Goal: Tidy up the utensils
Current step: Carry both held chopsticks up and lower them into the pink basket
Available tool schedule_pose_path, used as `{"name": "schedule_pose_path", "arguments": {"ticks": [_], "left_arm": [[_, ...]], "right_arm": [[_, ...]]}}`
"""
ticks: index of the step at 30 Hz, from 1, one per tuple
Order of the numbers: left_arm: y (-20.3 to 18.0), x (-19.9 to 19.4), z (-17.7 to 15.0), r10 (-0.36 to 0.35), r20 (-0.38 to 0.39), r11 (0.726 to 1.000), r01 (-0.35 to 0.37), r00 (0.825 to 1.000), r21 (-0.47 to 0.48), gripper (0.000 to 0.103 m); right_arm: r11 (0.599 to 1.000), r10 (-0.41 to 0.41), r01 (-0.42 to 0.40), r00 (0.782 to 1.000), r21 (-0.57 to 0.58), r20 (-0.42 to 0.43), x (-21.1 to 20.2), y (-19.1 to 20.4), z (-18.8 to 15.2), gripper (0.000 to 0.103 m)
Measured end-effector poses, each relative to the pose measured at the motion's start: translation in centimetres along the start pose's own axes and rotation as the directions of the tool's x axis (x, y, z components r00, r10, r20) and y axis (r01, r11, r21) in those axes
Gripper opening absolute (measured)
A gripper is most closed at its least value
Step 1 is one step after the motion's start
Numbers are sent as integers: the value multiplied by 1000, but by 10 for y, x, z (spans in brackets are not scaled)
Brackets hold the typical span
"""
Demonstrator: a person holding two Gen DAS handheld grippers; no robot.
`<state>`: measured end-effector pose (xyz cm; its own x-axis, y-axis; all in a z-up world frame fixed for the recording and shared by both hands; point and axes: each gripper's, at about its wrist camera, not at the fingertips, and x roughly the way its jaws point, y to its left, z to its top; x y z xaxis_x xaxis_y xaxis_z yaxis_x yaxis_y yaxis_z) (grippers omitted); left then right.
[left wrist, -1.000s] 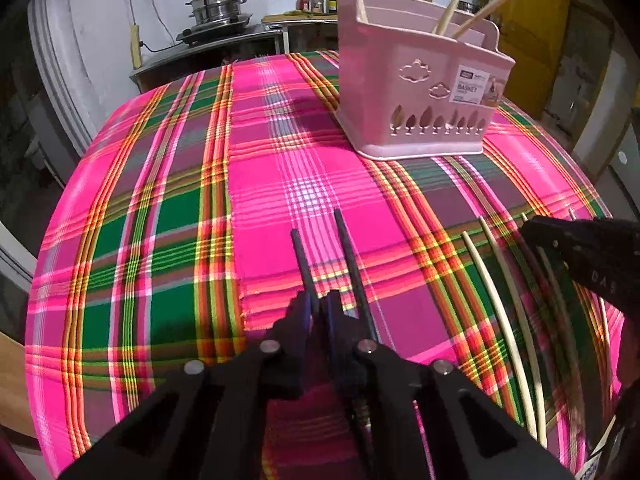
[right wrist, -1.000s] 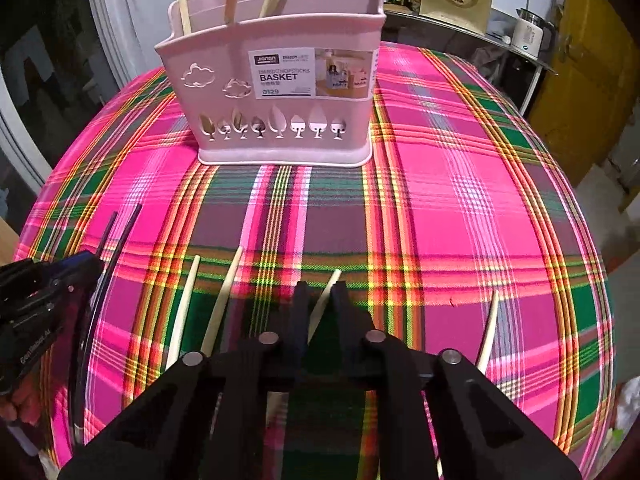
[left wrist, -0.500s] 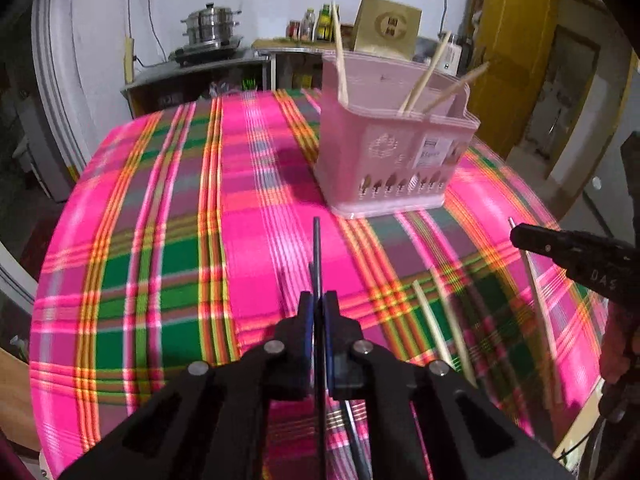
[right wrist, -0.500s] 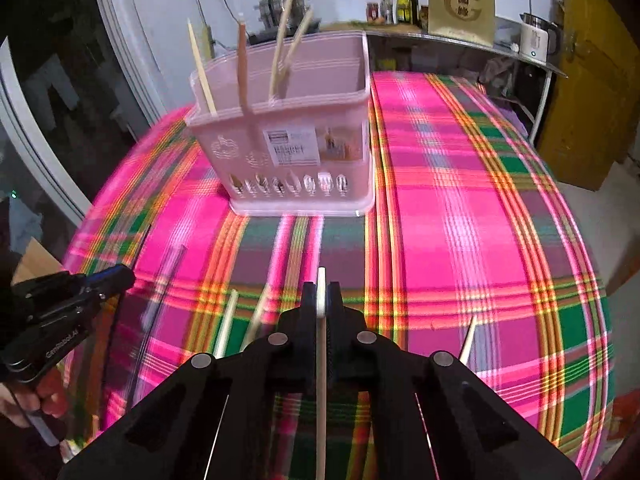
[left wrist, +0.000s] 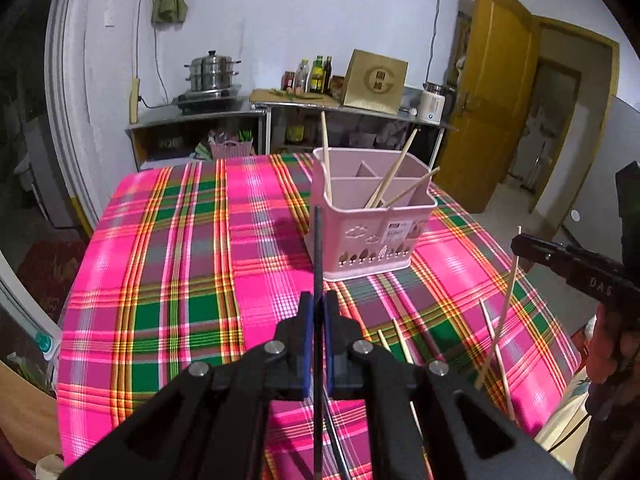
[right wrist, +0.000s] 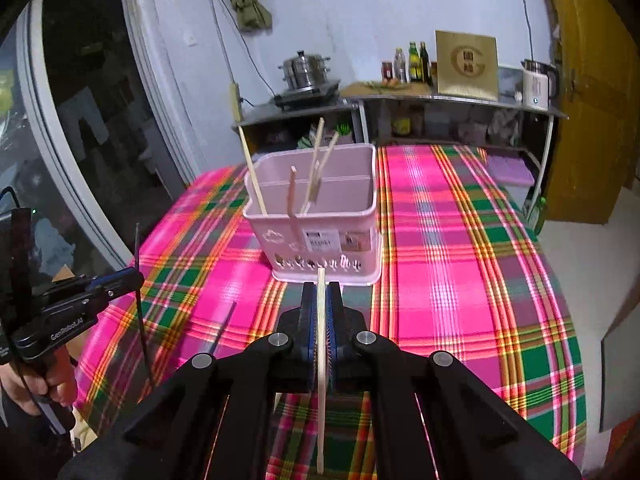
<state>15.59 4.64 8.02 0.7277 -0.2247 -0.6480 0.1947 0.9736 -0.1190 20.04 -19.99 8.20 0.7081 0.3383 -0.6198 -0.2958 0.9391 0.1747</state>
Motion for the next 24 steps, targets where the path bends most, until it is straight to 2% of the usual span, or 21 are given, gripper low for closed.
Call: {"name": "schedule_pose_path", "arguments": {"ticks": [13,24], "left_arm": [[-9,-13,16,-19,48,1000,18,999,11,5],[-18,-12,54,-45,80,999,44,996,21,5]], "right_arm": [[1000,13,-11,998,-26,65,-26,2,15,4],[998,26,-19,993,-59,115,-33,10,44,4]]}}
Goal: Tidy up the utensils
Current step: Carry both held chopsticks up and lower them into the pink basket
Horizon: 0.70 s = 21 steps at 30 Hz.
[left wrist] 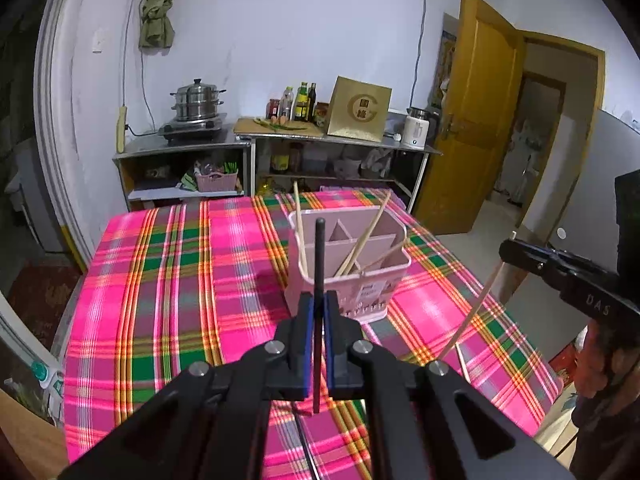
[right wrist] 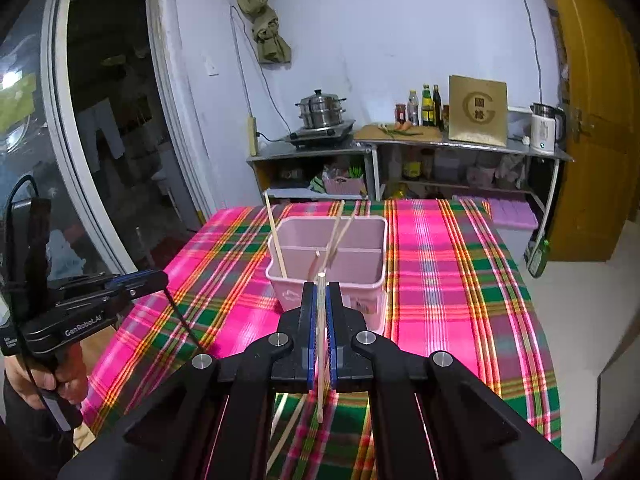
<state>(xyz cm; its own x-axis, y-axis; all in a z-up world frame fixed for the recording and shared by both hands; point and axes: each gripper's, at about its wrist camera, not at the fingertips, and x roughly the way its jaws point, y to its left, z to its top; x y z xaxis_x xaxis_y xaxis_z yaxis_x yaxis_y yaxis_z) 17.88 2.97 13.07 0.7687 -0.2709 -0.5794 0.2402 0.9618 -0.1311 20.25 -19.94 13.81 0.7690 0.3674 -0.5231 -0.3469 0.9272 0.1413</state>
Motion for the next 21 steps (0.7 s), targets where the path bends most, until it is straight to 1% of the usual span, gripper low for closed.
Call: {"name": "schedule_pose_path", "arguments": {"ticks": [13,21], "left_arm": [[-13,5,76,-11,52,999,9,999,31,5],[-13,20,115,-11,71,999,9,997,35,5]], "right_arm": [[999,46,-44,996,-18,76,11,13,70,4],[998,60,-61,992,1,114,28,14,107,4]]}}
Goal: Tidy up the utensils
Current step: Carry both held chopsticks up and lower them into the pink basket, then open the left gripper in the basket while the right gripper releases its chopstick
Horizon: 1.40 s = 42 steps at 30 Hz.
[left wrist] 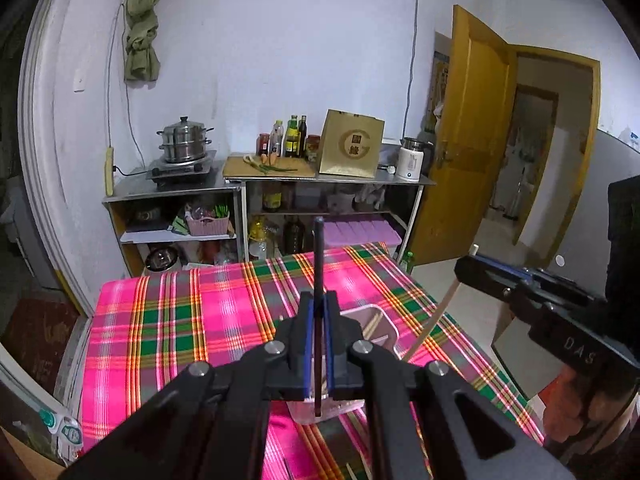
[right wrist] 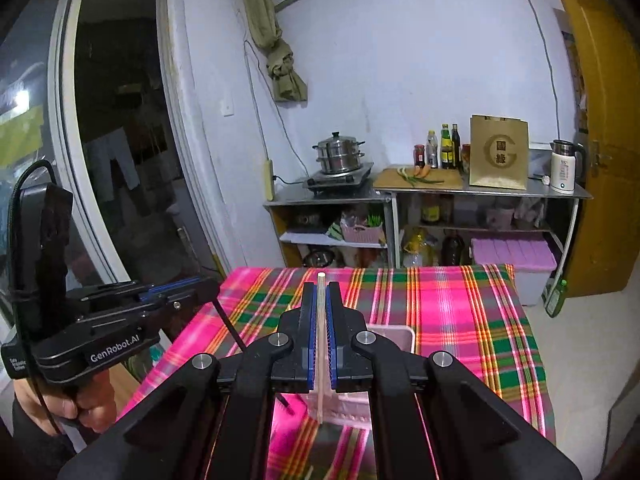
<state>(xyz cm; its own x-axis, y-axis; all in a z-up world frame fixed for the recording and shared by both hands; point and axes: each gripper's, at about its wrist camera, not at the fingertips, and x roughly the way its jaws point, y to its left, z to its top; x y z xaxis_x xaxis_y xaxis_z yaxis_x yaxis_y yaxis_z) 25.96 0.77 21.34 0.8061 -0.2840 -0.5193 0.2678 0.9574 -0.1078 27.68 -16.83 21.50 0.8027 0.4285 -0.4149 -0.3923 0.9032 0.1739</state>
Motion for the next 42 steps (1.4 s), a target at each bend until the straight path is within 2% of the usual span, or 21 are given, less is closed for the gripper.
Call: {"name": "schedule_pose_path", "arguments": {"ticks": [6,12,21,32,42], "left_arm": [[0,18,11,8,-2,1000,-8,1000,9,5],[2,38,13,-1,-24,1000,1,1000,11,5],[1,37,29,-10,-8,1000,10,1000,15,5],[9,77,-9,-21,-105,1000,20,994,-10,5],[17,104,-43,-20,-192,1000,16,981,-23,5]], "right_arm": [[1000,-3,3,1000,9,10,22,-3,13,4],[999,-15,16,1000,28,-23,50,-13,6,4],[998,-30,33,998,50,-61,71,-29,-2,4],[998,-25,32,992,62,-122,92,-37,-29,4],[997,-27,42,977,65,-213,118,-44,-59,4]]}}
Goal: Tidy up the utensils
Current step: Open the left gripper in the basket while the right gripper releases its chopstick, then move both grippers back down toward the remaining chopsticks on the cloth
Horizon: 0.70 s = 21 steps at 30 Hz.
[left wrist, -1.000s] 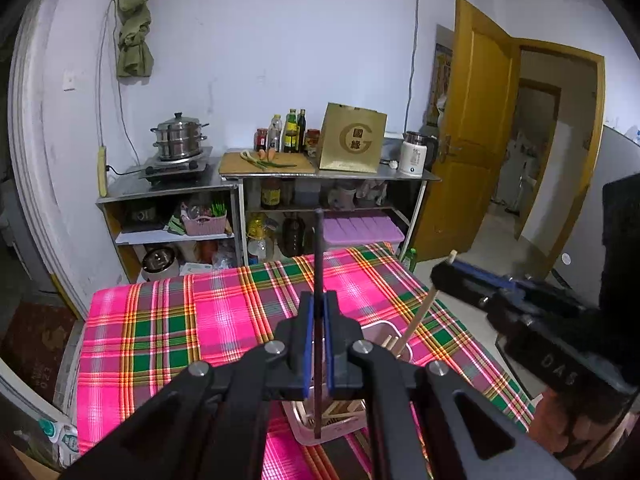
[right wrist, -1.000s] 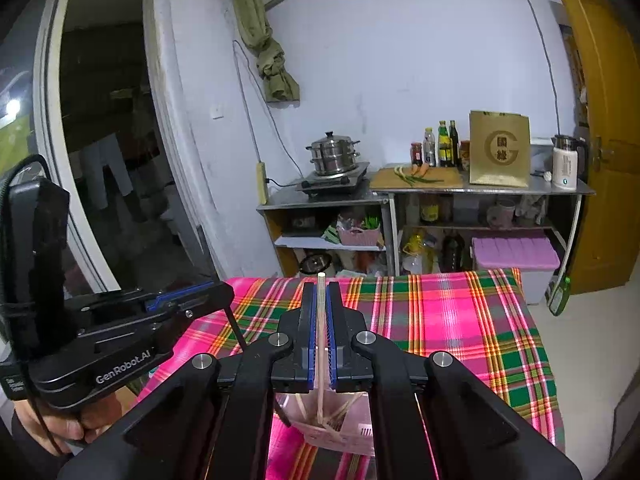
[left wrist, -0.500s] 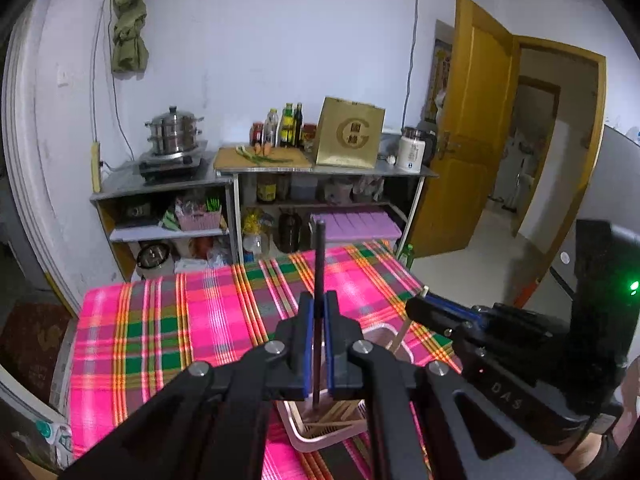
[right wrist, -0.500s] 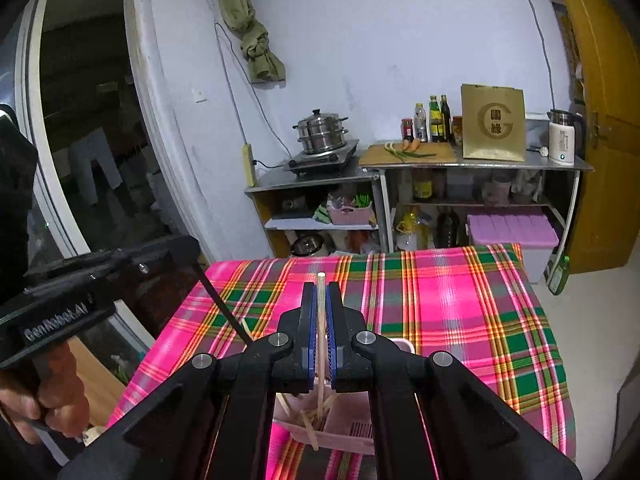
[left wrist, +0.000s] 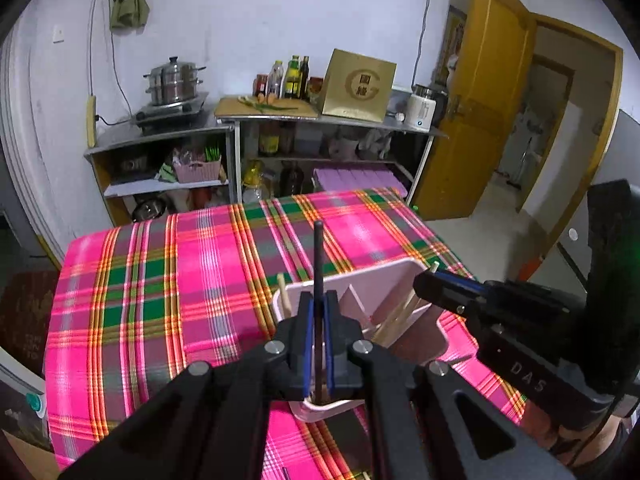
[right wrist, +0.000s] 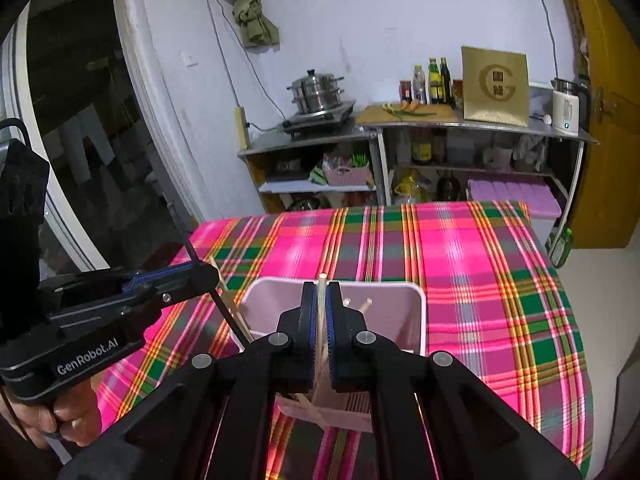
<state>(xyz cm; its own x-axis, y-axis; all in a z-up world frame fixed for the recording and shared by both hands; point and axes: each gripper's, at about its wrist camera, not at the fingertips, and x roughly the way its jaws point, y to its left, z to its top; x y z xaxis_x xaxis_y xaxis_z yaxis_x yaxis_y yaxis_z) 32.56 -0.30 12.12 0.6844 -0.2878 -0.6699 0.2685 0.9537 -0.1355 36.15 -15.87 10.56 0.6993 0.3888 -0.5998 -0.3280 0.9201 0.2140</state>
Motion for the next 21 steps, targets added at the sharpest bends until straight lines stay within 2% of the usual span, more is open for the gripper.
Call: {"name": "schedule_pose_path", "arguments": {"ticks": [5,7,8,10,16,21], "left_arm": [[6,-2,-6,6,2,1000,-6,1000,-11,6],[10,-5,-10,4,0,1000,-4,1000,-22,10],[11,-7,-12,0,4,1000,0,1000,-29,16],[13,-15,-19,-2,22,999,2,1000,-33,22],[11,-45,-50,13,70,1000,-11,997,-27,23],[8,-71,-89,18,108,999,-13,994,-45,25]], "right_arm": [[1000,-2,2,1000,0,-30,3,-4,-7,7],[1000,10,-10,1000,4,-27,-1,-4,-10,19],[1000,17,-17,1000,4,-20,-5,-4,-11,23],[1000,18,-18,1000,-10,-3,-15,-2,-15,23],[999,8,-6,999,-35,42,-50,0,-34,23],[999,-10,13,997,-40,81,-86,2,-67,23]]}}
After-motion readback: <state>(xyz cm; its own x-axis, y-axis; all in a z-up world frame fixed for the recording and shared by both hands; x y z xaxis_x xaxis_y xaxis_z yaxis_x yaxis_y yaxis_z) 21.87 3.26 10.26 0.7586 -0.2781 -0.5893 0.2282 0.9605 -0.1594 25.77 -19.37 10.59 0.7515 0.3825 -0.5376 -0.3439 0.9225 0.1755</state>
